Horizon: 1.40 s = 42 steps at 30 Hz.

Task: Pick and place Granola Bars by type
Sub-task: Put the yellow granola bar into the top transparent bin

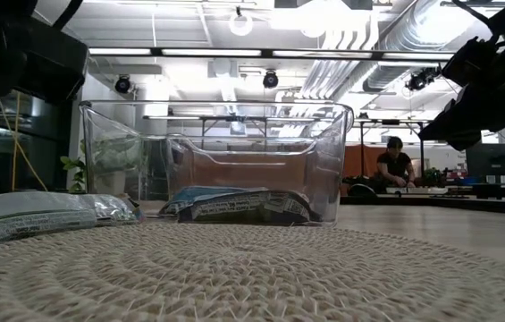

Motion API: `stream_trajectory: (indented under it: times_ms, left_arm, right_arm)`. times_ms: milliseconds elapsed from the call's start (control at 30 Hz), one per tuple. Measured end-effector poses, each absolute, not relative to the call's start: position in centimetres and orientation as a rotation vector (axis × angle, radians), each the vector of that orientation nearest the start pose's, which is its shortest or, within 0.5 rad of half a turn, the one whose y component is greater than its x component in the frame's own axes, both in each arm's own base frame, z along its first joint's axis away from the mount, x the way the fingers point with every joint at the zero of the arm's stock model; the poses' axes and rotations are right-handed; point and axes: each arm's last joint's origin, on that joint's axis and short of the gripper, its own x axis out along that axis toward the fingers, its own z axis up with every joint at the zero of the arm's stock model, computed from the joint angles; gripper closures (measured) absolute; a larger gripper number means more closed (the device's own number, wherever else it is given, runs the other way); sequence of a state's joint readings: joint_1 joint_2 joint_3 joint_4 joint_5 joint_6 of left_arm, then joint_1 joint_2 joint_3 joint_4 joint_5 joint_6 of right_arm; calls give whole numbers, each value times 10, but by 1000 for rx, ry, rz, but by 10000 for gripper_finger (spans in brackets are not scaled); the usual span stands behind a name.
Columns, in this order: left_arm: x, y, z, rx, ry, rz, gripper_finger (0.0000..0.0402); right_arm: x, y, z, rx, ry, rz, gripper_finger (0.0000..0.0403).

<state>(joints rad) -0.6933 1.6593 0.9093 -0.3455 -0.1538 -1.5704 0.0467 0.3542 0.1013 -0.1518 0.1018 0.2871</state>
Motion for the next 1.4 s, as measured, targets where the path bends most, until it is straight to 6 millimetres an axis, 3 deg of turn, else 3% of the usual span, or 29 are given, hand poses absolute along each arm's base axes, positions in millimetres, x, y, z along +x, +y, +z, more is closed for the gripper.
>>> stream_trajectory:
  times_ms: [133, 633, 1400]
  left_arm:
    - [244, -196, 157, -909, 1087, 384, 247]
    - [255, -177, 157, -915, 1101, 437, 247]
    - [259, -183, 145, -958, 1178, 401, 252]
  right_arm:
    - [113, 2, 154, 253, 393, -112, 402]
    - [113, 2, 154, 253, 392, -112, 402]
    - [113, 2, 154, 253, 393, -112, 402]
